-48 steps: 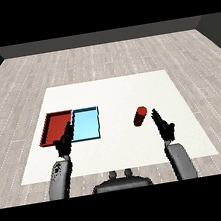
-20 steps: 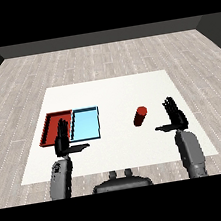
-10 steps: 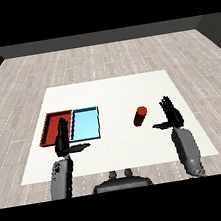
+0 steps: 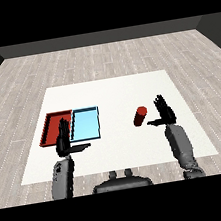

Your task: Pick the red can and put it in the red box

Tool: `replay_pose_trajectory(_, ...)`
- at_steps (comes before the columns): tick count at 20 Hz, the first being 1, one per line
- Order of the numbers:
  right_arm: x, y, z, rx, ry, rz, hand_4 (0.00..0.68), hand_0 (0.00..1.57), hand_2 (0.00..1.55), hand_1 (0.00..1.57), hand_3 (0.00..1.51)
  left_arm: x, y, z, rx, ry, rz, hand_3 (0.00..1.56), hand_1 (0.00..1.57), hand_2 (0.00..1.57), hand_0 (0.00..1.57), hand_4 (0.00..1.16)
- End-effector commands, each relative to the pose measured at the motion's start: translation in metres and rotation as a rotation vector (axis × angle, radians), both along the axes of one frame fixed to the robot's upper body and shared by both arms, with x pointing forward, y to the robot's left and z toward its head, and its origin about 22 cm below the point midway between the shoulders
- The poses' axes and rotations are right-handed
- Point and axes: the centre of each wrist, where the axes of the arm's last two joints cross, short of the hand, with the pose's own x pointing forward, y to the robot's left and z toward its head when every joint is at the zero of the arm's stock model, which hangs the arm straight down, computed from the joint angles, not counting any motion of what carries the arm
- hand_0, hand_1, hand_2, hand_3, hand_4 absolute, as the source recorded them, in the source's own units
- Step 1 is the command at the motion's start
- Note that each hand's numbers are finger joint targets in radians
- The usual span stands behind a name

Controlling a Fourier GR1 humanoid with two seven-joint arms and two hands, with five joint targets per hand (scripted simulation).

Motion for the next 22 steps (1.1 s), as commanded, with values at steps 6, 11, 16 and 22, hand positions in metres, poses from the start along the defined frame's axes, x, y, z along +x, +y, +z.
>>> replay_pose_trajectory(6,0.022,0.021,-0.031,0.048,0.017,0.021,0.0,0.0,0.0,0.0,0.0,-0.004,0.013,-0.005,-0.032,0.013,-0.007,0.0,0.0,0.0,0.0,0.0)
replay_pose_trajectory(11,0.02,0.02,-0.032,0.077,0.029,0.016,0.0,0.0,0.0,0.0,0.0,0.001,0.012,0.003,-0.024,0.0,-0.016,0.0,0.0,0.0,0.0,0.0)
replay_pose_trajectory(16,0.01,0.022,-0.034,0.111,0.04,-0.009,0.0,0.0,0.0,0.0,0.0,0.007,0.026,0.005,-0.019,-0.008,0.002,0.0,0.0,0.0,0.0,0.0)
replay_pose_trajectory(22,0.028,0.039,-0.041,0.088,0.056,0.011,0.0,0.0,0.0,0.0,0.0,-0.002,0.01,0.015,-0.013,-0.023,0.001,0.0,0.0,0.0,0.0,0.0)
